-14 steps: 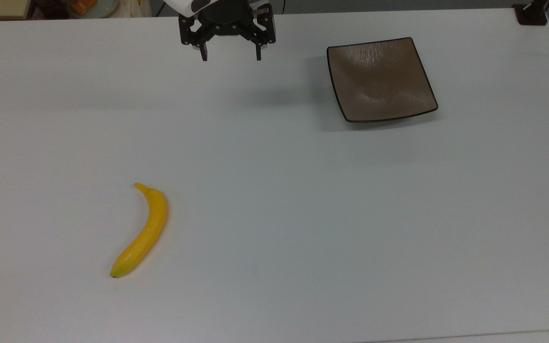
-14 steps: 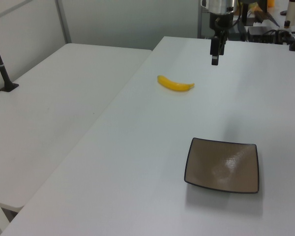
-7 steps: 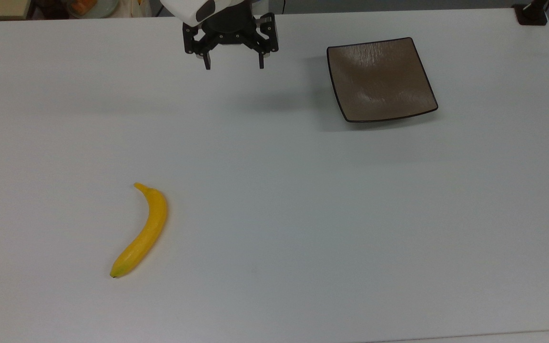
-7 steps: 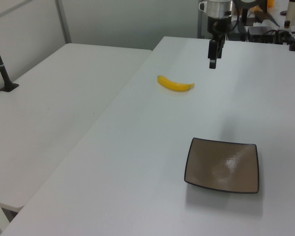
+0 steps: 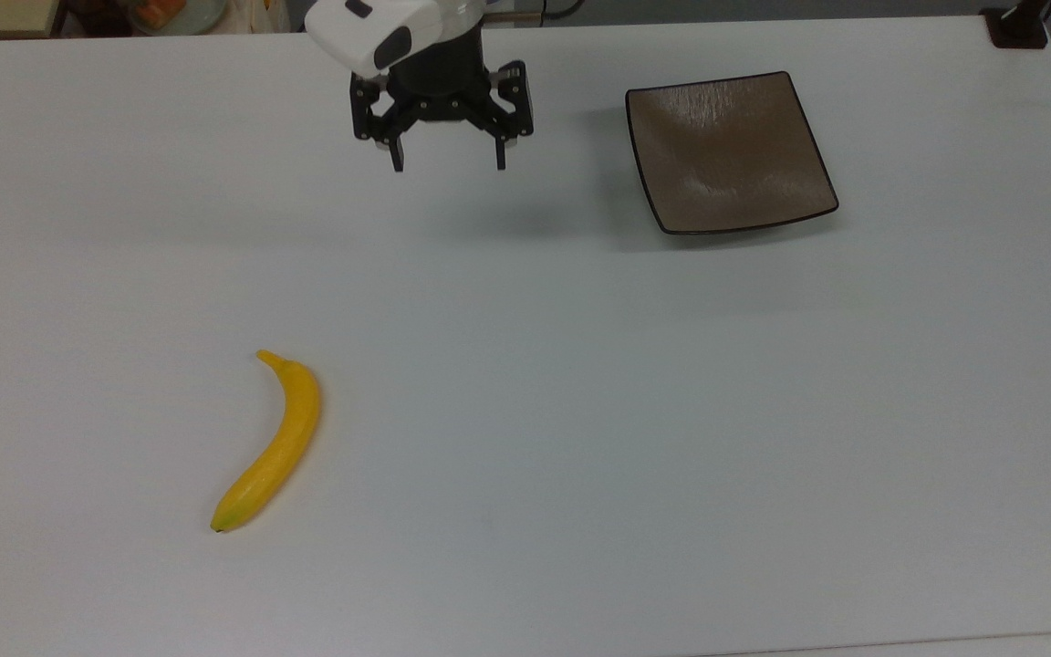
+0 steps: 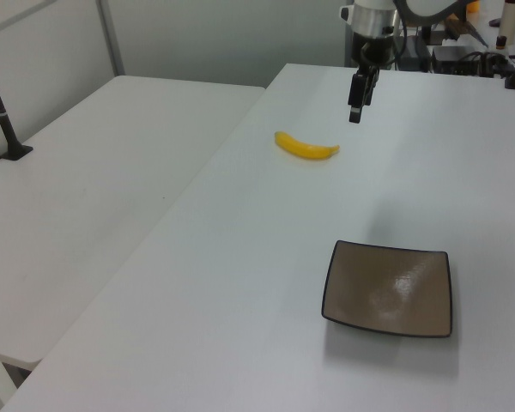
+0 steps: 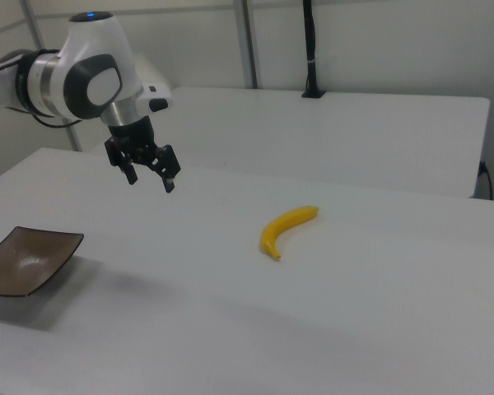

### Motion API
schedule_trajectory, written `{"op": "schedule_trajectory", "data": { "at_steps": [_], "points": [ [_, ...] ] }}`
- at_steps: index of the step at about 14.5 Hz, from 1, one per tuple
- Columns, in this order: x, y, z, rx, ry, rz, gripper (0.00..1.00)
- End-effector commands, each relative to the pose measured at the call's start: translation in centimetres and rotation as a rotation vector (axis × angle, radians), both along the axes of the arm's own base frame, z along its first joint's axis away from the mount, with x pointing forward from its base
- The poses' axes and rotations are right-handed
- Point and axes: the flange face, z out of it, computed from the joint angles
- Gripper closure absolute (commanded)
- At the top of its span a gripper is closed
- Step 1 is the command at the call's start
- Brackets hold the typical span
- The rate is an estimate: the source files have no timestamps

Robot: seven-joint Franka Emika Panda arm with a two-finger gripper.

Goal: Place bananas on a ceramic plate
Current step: 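Move the open gripper over the yellow banana and lower it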

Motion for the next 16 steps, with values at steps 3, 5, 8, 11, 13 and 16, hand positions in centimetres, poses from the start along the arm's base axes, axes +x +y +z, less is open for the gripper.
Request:
{"op": "schedule_trajectory", "data": {
  "at_steps": [3, 5, 8, 11, 13, 16],
  "points": [
    [2.3, -2.0, -2.4, -0.007, -0.096, -0.029, 0.00],
    [3.0, -3.0, -3.0, -0.007, -0.112, -0.045, 0.00],
    [4.2, -4.5, -3.9, -0.003, -0.159, -0.071, 0.00],
    [5.1, -7.3, -4.0, 0.000, -0.228, -0.116, 0.00],
    [5.7, -7.8, -4.9, 0.001, -0.242, -0.124, 0.00],
    [6.7, -8.6, -5.8, 0.002, -0.259, -0.138, 0.00]
  ]
}}
